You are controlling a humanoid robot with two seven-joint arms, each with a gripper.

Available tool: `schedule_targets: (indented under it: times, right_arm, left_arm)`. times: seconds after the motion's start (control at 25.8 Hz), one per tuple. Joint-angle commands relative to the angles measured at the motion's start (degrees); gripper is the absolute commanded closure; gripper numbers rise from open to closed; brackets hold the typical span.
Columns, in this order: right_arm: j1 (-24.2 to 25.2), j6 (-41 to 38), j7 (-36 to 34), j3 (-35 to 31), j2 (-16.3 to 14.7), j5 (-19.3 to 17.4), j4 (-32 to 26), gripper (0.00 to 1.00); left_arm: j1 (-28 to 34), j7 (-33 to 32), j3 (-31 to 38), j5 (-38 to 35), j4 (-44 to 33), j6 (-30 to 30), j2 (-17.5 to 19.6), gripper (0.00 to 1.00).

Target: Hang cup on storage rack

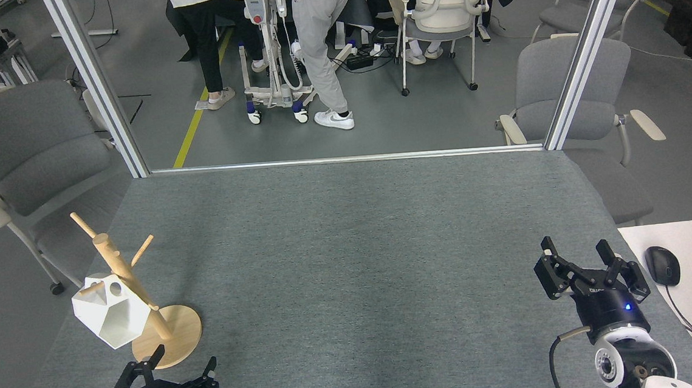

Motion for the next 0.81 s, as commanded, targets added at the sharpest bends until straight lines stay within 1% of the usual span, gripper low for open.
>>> schedule_targets:
  times: [0.0, 0.19, 0.27, 0.31, 0.43, 0.5, 0.58, 0.77]
  right_arm:
    - [-0.1, 0.0, 0.0, 0.0, -0.1, 0.0, 0.0, 0.01]
    - [0.0, 0.0, 0.0, 0.0, -0.3, 0.0, 0.0, 0.01]
    - [-0.1, 0.0, 0.0, 0.0, -0.5, 0.0, 0.0, 0.01]
    - [-0.1, 0.0, 0.0, -0.1, -0.5, 0.0, 0.0, 0.01]
    - [-0.8, 0.0, 0.0, -0.1, -0.7, 0.1, 0.0, 0.01]
    - [-1.2, -0.1, 0.0, 0.1, -0.7, 0.1, 0.0, 0.01]
    - [-1.3, -0.1, 0.0, 0.1, -0.7, 0.1, 0.0, 0.01]
    - [-1.0, -0.2, -0.1, 0.4, -0.3, 0.7, -0.1, 0.01]
  left_arm:
    - [0.9, 0.6, -1.1, 0.1, -0.9, 0.0, -3.4, 0.02]
    - [0.6, 0.5, -2.2, 0.0, -1.9, 0.7, -10.4, 0.02]
    - [0.3, 0.6, -4.9, 0.1, -2.1, 2.5, -10.7, 0.02]
    - [0.1, 0.7, -7.0, 0.1, -2.3, 4.7, -10.7, 0.02]
    - [-1.0, 1.0, -14.9, 0.5, -2.7, 14.0, -10.8, 0.02]
    - [-1.9, 1.2, -18.1, 1.2, -2.7, 17.7, -10.9, 0.02]
    - [-3.2, 1.2, -19.7, 2.2, -2.7, 19.8, -11.0, 0.02]
    - [-7.7, 0.4, -23.2, 7.9, -2.5, 23.1, -11.1, 0.01]
